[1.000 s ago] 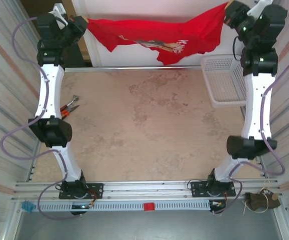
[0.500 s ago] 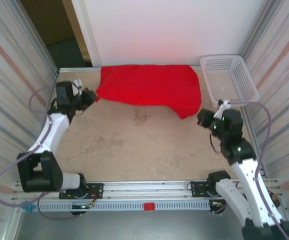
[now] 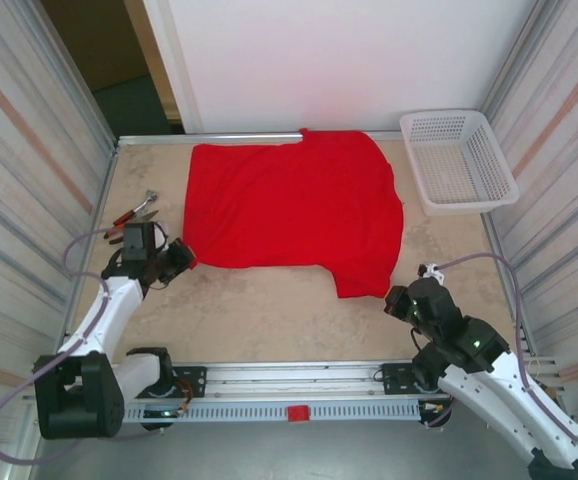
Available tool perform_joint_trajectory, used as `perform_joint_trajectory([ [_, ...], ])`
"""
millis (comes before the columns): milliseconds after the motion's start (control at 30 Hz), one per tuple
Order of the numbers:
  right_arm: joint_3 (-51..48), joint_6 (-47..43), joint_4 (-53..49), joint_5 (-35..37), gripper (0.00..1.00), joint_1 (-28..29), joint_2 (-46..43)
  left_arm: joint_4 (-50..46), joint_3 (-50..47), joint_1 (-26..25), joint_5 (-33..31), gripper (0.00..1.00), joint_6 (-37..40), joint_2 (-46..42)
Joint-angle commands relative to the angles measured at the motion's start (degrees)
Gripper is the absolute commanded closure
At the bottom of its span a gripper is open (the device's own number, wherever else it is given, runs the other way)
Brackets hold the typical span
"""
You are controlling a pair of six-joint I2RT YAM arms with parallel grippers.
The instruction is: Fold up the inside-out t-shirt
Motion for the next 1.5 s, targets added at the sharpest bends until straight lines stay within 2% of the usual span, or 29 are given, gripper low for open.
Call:
perform_joint_trajectory([
  [0,3.39,4.76,-6.43,4.97,1.0,1.74,-1.21,-5.36,-1.12,-0.36,-2.28,1.0,1.05,-3.88],
  [233,9.83,5.99,-15.18,6.69,1.0,3.31,-4.04,-11.32,-3.08,-0.43,-3.78,1.0,0.66,-11.08],
  [267,10.31,6.06,-15.83,6.41,1.0,3.3,-4.02,-11.57,-3.29,-0.46,-3.95,0.97,0.96,-11.38],
  [300,10.49,6.09,-16.26,5.69,1.0,3.36,-3.87,-11.83,-3.3,-0.45,-4.15,0.91,1.21,-11.36],
  [400,9.51,6.48,-16.1,3.5,1.0,3.41,-2.89,-12.61,-2.47,-0.45,-5.08,0.57,2.29,-10.51],
  [433,8.92,6.81,-16.18,3.18,1.0,3.39,-2.69,-13.01,-1.77,-0.45,-5.74,0.5,2.66,-10.24],
  [500,8.09,7.58,-16.51,2.88,1.0,3.38,-3.01,-13.35,-0.05,-0.44,-6.57,0.42,3.63,-9.77],
  [767,7.43,10.36,-19.17,3.3,1.0,3.39,-5.06,-12.71,9.09,0.2,-8.63,0.39,7.33,-2.84],
  [800,7.82,10.57,-19.34,3.43,0.93,3.4,-4.97,-12.03,10.17,0.5,-8.51,0.39,7.59,-1.59],
  [867,8.86,10.53,-19.44,4.42,0.68,3.4,-4.55,-11.05,12.53,0.85,-9.06,0.38,8.33,0.98],
  [900,9.73,10.43,-19.4,5.24,0.59,3.43,-4.13,-10.52,13.92,1.03,-9.27,0.36,8.77,2.58],
  [933,10.66,10.12,-19.29,6.07,0.54,3.39,-3.52,-9.92,15.41,1.17,-9.58,0.35,9.21,4.4],
  [1200,14.24,2.94,-12.01,9.79,0.46,3.4,6.73,-4.9,30.11,2.01,-11.1,0.34,12.36,22.06],
  [1267,13.32,2.14,-8.95,10.53,0.4,3.39,10.21,-4.36,35.26,2.02,-11.34,0.34,12.77,27.86],
  [1367,11.68,-0.08,-2.02,11.61,0.36,2.9,16.65,-3.33,42.92,1.93,-10.84,0.35,12.95,37.35],
  [1467,10.46,-4.36,7.65,8.15,0.36,-1.42,25.1,-3.94,51.01,1.37,-11.06,0.36,12.77,45.87],
])
